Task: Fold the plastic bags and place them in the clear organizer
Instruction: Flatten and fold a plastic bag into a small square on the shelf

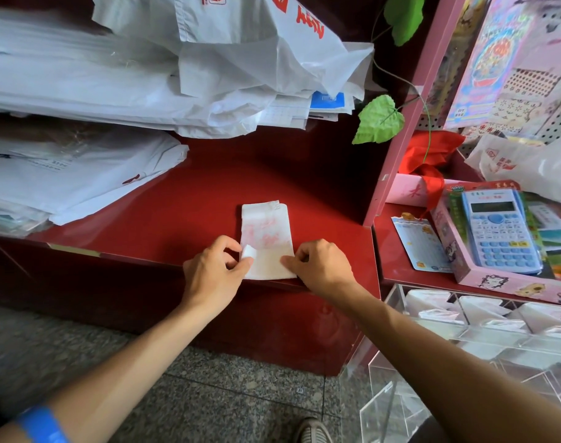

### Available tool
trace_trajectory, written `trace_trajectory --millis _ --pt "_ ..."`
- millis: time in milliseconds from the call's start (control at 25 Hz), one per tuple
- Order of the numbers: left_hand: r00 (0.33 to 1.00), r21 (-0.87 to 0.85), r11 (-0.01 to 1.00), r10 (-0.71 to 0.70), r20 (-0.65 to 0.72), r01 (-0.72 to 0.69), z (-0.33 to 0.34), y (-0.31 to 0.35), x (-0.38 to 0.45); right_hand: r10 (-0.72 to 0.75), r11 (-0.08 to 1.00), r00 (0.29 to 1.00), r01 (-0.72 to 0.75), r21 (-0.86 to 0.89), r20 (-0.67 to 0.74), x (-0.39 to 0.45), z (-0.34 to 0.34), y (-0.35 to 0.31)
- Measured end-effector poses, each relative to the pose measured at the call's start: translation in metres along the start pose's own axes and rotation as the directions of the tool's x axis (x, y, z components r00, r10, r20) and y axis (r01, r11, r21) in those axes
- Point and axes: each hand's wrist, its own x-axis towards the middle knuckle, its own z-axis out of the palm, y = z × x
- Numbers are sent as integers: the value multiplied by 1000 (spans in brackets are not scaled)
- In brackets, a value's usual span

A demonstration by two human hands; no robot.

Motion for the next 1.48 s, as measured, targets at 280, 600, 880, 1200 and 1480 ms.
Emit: trace_trajectory --millis 280,600,880,1200,1480 --pt "891 297 846 453 36 -442 3 -18 -3 -215 955 974 195 -222 -66 -8 0 -2" --pt "839 334 775 443 317 -536 -13 -29 1 -355 755 900 436 -490 255 -12 -6 9" --pt "935 31 946 312 169 -322 -21 -31 3 -388 906 905 409 -105 176 -3 -9 21" --pt "954 -118 977 198 223 -176 -19 -20 6 -201 949 976 172 266 86 -3 -16 20" --pt "985 -5 994 107 135 -107 -7 -15 7 -29 968 999 18 251 40 3 -10 12"
